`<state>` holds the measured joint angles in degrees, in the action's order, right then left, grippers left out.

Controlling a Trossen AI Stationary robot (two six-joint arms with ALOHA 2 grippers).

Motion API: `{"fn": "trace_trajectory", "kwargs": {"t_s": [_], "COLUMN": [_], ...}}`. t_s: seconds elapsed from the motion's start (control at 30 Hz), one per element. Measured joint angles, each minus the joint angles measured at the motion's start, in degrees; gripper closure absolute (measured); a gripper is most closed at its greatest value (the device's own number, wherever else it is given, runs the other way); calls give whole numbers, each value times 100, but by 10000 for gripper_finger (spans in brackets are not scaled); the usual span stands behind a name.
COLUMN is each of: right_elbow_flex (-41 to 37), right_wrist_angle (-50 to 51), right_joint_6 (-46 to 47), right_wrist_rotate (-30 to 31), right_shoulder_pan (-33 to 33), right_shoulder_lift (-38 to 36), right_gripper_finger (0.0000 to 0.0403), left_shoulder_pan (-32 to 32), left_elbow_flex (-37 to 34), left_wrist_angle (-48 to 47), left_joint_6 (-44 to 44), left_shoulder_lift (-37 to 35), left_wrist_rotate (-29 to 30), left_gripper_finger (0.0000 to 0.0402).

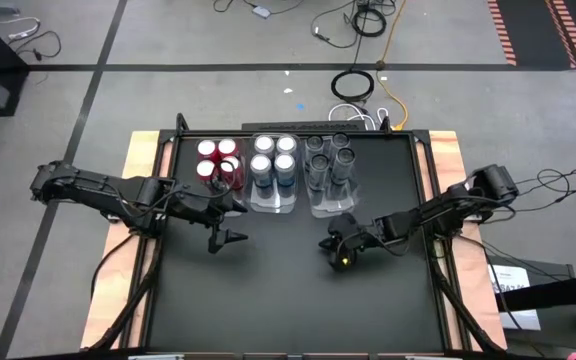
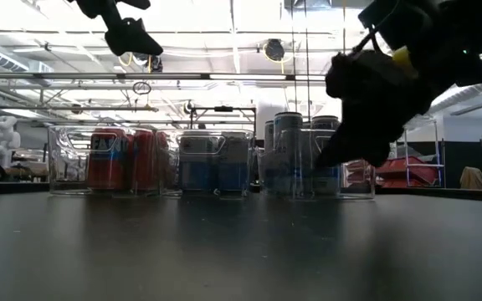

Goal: Sort soda cans
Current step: Adjust the right transparent bin

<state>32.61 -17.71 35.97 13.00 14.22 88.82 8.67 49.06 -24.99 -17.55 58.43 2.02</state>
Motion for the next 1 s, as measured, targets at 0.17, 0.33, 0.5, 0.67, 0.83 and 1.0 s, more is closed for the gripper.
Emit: {"fn": "trace_trajectory", "kwargs": {"t_s": [0.17, 0.33, 0.5, 0.67, 0.83, 1.0], "right_elbow_flex": [1, 1, 1, 1, 1, 0], "right_wrist_angle": [1183, 2502, 4080, 5157, 5289, 5054], "right_joint_6": [1258, 2192, 3453, 3994, 3963, 3729], "right_wrist_rotate": [-321, -315, 811, 1196, 924, 426], "right_shoulder_pan": [4, 150, 253, -30, -611, -1216], "right_shoulder_lift": [-209, -566, -1038, -1329, -1322, -1277], "right_gripper_finger": [403, 403, 403, 403, 403, 403], "left_shoulder_pan": [0, 0, 0, 0, 0, 0], "left_elbow_flex": [0, 2, 2, 2, 2, 2], "left_wrist_angle": [-6, -9, -5, 0, 4, 9], "left_joint_6": [33, 31, 29, 29, 11, -9], "left_shoulder_lift": [0, 0, 0, 0, 0, 0], "left_wrist_rotate": [7, 11, 16, 17, 18, 17], "left_gripper_finger": [10, 10, 10, 10, 10, 10]}}
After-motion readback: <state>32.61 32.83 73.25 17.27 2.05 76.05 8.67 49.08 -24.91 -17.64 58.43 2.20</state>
